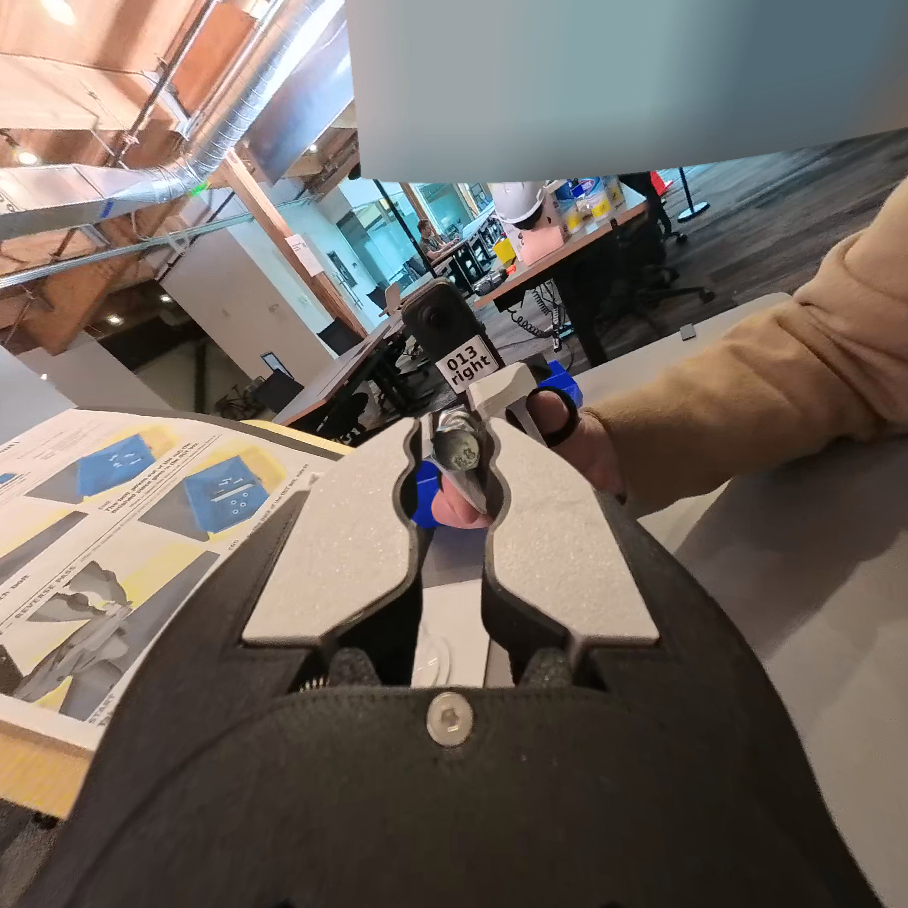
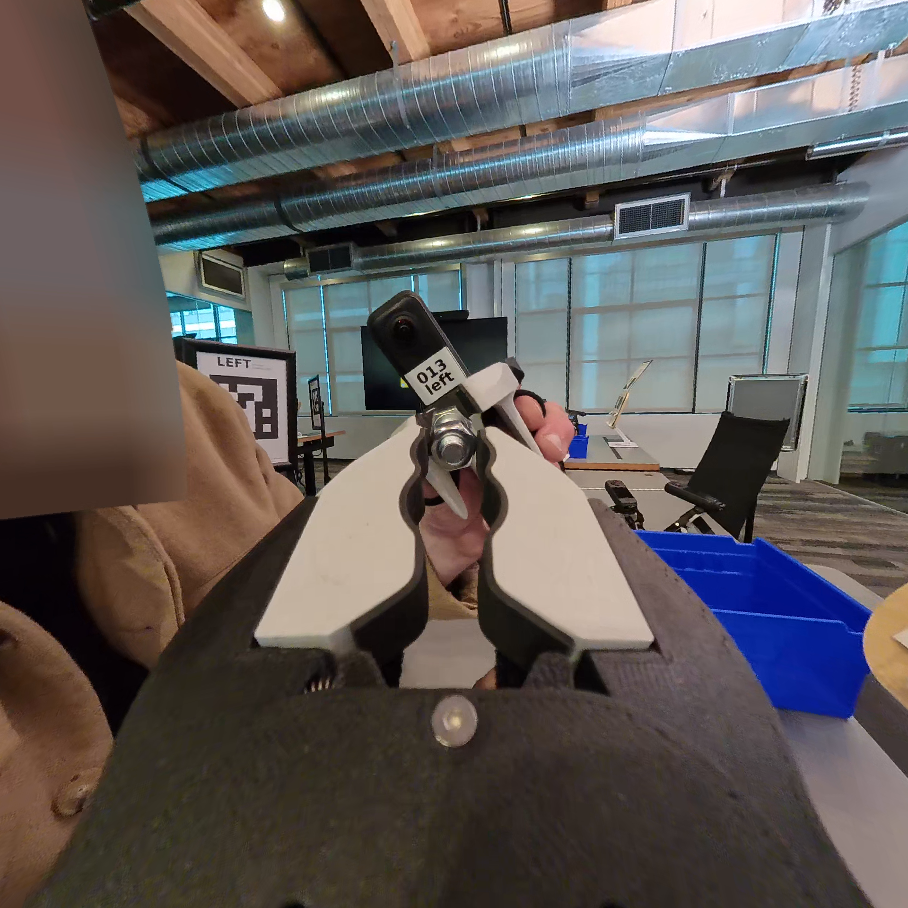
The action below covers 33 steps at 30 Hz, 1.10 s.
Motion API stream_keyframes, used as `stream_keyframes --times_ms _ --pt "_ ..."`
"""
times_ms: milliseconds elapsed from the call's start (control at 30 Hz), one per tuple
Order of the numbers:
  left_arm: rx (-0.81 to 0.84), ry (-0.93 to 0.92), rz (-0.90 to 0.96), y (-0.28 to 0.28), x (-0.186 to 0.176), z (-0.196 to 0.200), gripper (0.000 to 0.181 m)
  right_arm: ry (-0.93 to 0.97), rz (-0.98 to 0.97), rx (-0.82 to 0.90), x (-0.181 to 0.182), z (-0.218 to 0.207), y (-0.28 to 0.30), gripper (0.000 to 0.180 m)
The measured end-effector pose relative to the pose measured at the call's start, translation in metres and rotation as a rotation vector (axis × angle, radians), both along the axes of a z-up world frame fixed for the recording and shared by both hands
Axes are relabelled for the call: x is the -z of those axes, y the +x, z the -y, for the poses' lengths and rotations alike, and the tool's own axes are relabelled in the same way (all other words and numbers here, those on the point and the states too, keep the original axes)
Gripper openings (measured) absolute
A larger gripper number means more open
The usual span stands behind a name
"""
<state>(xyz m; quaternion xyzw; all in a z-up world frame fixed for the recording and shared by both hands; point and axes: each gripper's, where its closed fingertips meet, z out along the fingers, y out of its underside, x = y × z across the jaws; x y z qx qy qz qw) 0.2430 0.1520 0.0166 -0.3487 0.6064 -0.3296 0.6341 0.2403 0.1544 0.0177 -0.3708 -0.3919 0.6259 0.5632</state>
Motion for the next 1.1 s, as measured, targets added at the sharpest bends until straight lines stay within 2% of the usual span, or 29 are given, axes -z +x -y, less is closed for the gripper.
stream_keyframes --times_ms 700,867,1000,1100 --pt "-0.008 0.026 -0.026 -0.002 0.005 0.000 0.017 0.026 0.032 0.035 0.000 0.000 -0.001 0.019" --pt "0.005 0.000 -0.037 -0.001 0.008 -0.001 0.017 0.036 0.023 0.067 -0.005 -0.003 0.004 0.032" --pt "0.047 -0.066 -0.033 -0.003 0.008 -0.002 0.017 0.170 0.151 0.198 0.004 -0.006 0.004 0.032" --pt "0.039 -0.076 -0.046 -0.003 0.012 -0.007 0.017 0.216 0.209 0.205 0.005 -0.001 0.003 0.034"
